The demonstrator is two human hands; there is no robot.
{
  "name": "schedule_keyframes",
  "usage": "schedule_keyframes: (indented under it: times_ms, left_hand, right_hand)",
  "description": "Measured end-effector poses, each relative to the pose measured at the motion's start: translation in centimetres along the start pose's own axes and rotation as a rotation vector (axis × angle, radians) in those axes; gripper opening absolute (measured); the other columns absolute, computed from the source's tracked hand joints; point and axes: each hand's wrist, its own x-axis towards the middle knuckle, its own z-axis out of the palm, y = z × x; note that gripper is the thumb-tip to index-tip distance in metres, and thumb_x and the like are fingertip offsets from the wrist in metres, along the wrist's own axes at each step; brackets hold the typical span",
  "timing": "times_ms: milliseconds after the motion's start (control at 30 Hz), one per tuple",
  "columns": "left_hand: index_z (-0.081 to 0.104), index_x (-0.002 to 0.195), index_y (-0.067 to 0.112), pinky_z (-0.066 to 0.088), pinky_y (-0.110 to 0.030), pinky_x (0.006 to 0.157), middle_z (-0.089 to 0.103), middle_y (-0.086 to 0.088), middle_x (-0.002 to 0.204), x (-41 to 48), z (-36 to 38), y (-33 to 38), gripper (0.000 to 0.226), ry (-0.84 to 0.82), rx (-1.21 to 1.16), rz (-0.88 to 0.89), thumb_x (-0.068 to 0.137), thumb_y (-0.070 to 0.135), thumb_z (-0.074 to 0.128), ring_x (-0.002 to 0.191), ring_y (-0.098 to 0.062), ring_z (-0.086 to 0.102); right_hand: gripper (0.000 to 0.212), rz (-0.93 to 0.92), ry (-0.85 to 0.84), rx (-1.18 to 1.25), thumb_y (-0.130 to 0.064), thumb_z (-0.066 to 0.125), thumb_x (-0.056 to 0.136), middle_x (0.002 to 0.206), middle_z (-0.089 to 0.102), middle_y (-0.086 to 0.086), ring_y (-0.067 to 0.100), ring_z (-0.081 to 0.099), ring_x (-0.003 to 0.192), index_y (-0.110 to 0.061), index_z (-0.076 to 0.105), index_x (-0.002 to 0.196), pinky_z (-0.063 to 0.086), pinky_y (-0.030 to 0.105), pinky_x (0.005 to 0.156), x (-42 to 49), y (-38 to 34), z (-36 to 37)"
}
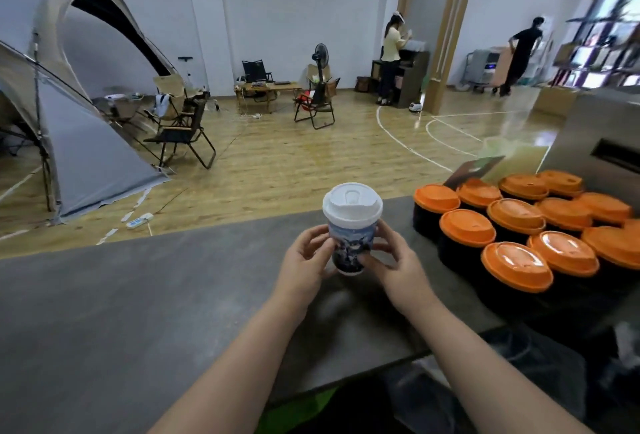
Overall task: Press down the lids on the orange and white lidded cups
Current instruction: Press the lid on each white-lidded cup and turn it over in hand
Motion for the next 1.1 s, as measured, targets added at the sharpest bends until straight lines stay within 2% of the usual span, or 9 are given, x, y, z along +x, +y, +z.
schedule_keyframes:
  times_ms: [67,167,267,367,433,567,700,967,1100]
  left_hand:
    - [0.063,0.111,0.024,0.058,-0.028,0.068,0.072,0.004,0.105,1.4,2.5,-1.1,0.020,0.003,-0.011,-0.013,0.097,0.009,0.061,0.087,-0.002,0.071]
    - [0.062,0.118,0.022,0.055,-0.041,0.079,0.070,-0.002,0.110,3.4,5.6,-2.5,0.030,0.014,0.010,0.016,0.095,0.003,0.062,0.095,-0.014,0.068]
    - [0.058,0.131,0.015,0.054,-0.044,0.093,0.069,-0.010,0.119,5.2,7.5,-3.3,0.043,0.064,0.088,0.076,0.091,-0.001,0.066,0.107,-0.024,0.067]
    - [0.063,0.124,0.023,0.058,-0.044,0.089,0.072,-0.006,0.111,6.8,8.4,-4.0,0.042,0.104,0.138,0.106,0.088,0.001,0.070,0.105,-0.028,0.069]
    - [0.066,0.120,0.028,0.058,-0.051,0.090,0.073,-0.004,0.106,7.5,8.7,-4.6,0.040,0.115,0.168,0.106,0.088,0.004,0.071,0.103,-0.030,0.069]
    - [0.066,0.118,0.035,0.056,-0.056,0.092,0.073,-0.001,0.110,8.1,8.9,-5.4,0.043,0.134,0.225,0.128,0.088,0.005,0.071,0.104,-0.024,0.069]
    - [0.063,0.127,0.028,0.054,-0.056,0.095,0.072,0.000,0.120,8.3,8.8,-5.9,0.048,0.140,0.262,0.142,0.090,-0.002,0.066,0.112,-0.015,0.067]
    - [0.061,0.134,0.022,0.055,-0.044,0.098,0.072,0.004,0.121,8.3,8.5,-6.4,0.058,0.108,0.303,0.164,0.087,-0.011,0.060,0.117,-0.009,0.065]
    - [0.060,0.123,0.034,0.054,-0.022,0.089,0.071,0.002,0.119,8.0,8.8,-6.2,0.058,0.118,0.244,0.115,0.088,-0.013,0.059,0.110,-0.004,0.067]
  right_hand:
    - [0.063,0.008,0.047,0.030,0.001,0.075,0.085,0.129,0.063,0.006,0.019,0.064,0.115,-0.011,0.050,0.142,0.055,0.021,0.089,1.2,1.2,-1.9]
    - [0.050,0.016,0.099,0.030,0.001,0.073,0.087,0.128,0.066,0.005,0.019,0.064,0.118,-0.015,0.057,0.132,0.054,0.042,0.102,2.9,2.6,-3.4]
    - [0.053,0.009,0.167,0.013,0.003,0.070,0.090,0.132,0.063,0.004,0.014,0.063,0.119,-0.026,0.055,0.132,0.051,0.042,0.106,4.3,3.5,-3.7]
    - [0.056,0.017,0.236,-0.005,0.002,0.066,0.092,0.133,0.063,0.003,0.011,0.063,0.117,-0.026,0.054,0.139,0.051,0.042,0.106,5.4,4.6,-3.6]
    - [0.062,0.042,0.251,-0.006,0.003,0.066,0.092,0.132,0.065,0.003,0.011,0.065,0.117,-0.024,0.050,0.145,0.051,0.041,0.106,5.8,5.3,-3.5]
    - [0.067,0.052,0.238,-0.063,0.003,0.065,0.090,0.136,0.065,0.002,0.016,0.061,0.126,-0.022,0.047,0.150,0.048,0.044,0.109,6.4,6.2,-3.3]
    - [0.065,0.074,0.220,-0.111,0.005,0.062,0.090,0.139,0.063,0.005,0.021,0.059,0.130,-0.019,0.048,0.149,0.046,0.045,0.110,6.7,6.4,-3.1]
    - [0.056,0.101,0.247,-0.174,-0.004,0.062,0.094,0.142,0.061,0.004,0.021,0.055,0.133,-0.017,0.051,0.147,0.043,0.037,0.112,6.7,6.2,-3.2]
    - [0.052,0.151,0.284,-0.165,-0.004,0.064,0.094,0.142,0.060,0.008,0.022,0.054,0.135,-0.010,0.054,0.144,0.041,0.037,0.114,6.4,5.8,-3.3]
